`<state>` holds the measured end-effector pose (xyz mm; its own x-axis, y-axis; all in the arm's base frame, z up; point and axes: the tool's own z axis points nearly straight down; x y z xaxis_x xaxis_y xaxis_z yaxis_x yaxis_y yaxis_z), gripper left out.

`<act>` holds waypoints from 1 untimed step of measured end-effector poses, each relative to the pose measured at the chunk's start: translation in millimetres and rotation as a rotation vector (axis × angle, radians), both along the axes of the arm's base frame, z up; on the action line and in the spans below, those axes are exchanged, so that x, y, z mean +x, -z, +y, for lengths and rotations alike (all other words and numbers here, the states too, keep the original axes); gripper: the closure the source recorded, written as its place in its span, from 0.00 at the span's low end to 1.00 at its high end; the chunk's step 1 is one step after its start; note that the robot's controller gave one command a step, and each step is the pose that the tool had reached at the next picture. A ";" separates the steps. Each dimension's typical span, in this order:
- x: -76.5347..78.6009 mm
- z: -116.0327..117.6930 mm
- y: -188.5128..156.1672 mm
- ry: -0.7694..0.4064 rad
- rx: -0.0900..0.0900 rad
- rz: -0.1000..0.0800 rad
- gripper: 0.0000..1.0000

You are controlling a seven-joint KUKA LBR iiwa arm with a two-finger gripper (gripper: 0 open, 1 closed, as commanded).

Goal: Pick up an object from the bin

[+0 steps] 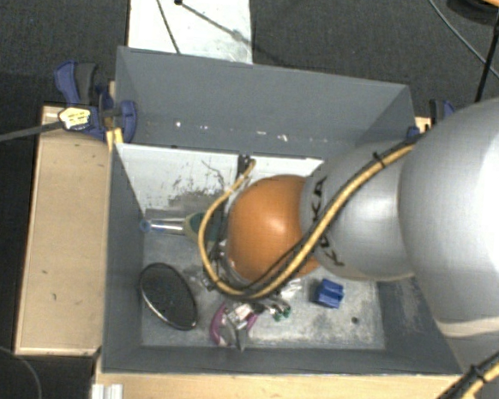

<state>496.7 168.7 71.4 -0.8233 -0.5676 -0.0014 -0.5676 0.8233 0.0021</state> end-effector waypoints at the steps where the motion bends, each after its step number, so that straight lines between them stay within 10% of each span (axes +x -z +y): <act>1: -14.9 28.0 -7.1 0.121 -0.008 -0.002 0.00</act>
Offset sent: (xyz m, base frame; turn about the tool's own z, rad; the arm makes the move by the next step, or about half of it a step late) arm -0.0165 0.0315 0.0065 0.1167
